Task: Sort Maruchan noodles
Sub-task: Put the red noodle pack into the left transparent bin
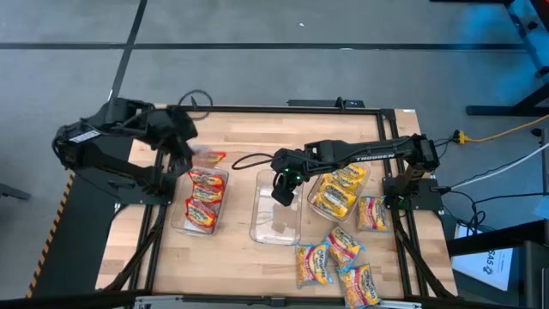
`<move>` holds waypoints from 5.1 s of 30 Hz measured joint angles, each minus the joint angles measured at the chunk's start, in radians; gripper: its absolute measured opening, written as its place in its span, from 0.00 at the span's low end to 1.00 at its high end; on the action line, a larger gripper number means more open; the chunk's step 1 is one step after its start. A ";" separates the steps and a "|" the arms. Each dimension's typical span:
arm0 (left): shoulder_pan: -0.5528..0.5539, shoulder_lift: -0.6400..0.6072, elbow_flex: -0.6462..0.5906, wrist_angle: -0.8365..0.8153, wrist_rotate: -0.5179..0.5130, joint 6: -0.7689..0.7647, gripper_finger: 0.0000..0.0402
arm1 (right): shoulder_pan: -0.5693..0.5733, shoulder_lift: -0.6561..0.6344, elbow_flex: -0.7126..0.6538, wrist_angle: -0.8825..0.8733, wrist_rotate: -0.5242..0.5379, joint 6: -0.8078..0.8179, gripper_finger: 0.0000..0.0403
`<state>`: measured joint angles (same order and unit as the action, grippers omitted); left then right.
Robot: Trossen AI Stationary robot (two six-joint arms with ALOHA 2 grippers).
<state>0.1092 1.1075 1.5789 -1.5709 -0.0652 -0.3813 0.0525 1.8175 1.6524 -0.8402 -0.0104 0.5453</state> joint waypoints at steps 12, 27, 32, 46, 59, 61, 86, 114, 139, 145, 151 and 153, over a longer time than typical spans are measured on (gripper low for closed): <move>-0.311 0.005 -0.096 0.001 0.151 -0.340 0.00 | 0.000 0.000 0.000 0.000 0.000 0.000 0.04; -0.582 0.005 -0.279 0.144 0.188 -0.636 0.00 | 0.023 0.000 0.000 0.000 0.000 -0.001 0.04; -0.629 0.005 -0.279 0.149 0.141 -0.691 0.00 | 0.035 0.000 0.000 0.000 0.001 -0.001 0.04; -0.658 0.056 -0.279 0.201 0.081 -0.706 0.00 | 0.042 0.000 0.000 0.000 0.000 -0.001 0.04; -0.726 0.190 -0.279 0.197 0.126 -0.688 0.00 | 0.062 0.000 0.000 -0.009 0.001 -0.005 0.04; -0.736 0.208 -0.279 0.195 0.127 -0.690 0.00 | 0.061 0.000 0.000 -0.011 0.001 -0.005 0.04; -0.736 0.313 -0.455 0.258 0.197 -0.698 0.00 | 0.106 0.000 0.000 -0.127 0.048 -0.003 0.04; -0.586 0.453 -0.477 0.470 0.163 -0.423 0.00 | 0.105 0.000 0.000 -0.089 0.045 -0.001 0.04; -0.602 0.270 -0.450 0.456 0.173 -0.537 0.15 | 0.105 0.000 0.000 -0.101 0.044 -0.001 0.04; -0.601 0.231 -0.450 0.454 0.030 -0.575 0.15 | 0.105 0.000 0.000 -0.087 0.044 -0.001 0.04; -0.595 0.256 -0.450 0.469 -0.038 -0.554 0.12 | 0.105 0.000 0.000 -0.065 0.042 -0.001 0.04; -0.594 0.269 -0.450 0.468 -0.038 -0.540 0.09 | 0.105 0.000 0.000 -0.056 0.042 -0.001 0.04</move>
<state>-0.4845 1.3765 1.1290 -1.1027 -0.1030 -0.9209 0.1574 1.8175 1.6524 -0.8959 0.0315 0.5446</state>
